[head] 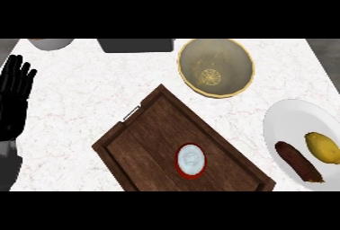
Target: Pick the lemon from the plate and place it in the bowl
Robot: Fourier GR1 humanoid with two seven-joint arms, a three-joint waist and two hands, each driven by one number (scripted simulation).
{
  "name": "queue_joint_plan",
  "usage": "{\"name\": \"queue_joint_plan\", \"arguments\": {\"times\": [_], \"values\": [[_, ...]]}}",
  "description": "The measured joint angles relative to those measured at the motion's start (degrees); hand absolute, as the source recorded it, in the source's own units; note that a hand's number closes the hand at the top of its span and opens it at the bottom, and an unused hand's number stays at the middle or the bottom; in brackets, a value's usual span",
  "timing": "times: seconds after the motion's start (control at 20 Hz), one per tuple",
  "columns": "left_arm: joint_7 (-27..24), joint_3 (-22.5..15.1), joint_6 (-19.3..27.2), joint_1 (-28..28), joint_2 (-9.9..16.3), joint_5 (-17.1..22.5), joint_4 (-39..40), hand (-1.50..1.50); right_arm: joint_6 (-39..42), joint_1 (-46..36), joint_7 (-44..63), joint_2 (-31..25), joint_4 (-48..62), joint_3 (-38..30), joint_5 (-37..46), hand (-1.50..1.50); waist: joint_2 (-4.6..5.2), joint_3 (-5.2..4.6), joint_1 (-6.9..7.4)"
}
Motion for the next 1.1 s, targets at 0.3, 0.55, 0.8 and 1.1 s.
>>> {"name": "queue_joint_plan", "arguments": {"times": [0.3,0.55,0.8,1.1], "values": [[0.2,0.5,-0.9,-0.6,-1.1,-1.0,-0.2,0.00,0.0,-4.1,0.5,1.1,3.6,2.6,6.7,-1.50,0.14,0.01,1.00],[0.8,1.0,-1.6,-1.2,-1.6,-2.0,-0.2,0.00,0.4,-9.0,1.6,2.0,6.6,6.8,12.0,-1.50,0.18,0.03,1.36],[1.3,1.7,-2.3,-0.3,-2.6,-2.6,-1.5,0.00,0.6,-14.3,2.5,3.4,11.3,11.1,17.0,-1.50,0.18,0.03,1.53],[1.4,2.4,-2.6,-1.7,-4.0,-4.2,-0.2,0.00,0.9,-21.9,3.5,5.3,17.5,15.0,22.0,-1.50,0.20,0.03,1.46]]}}
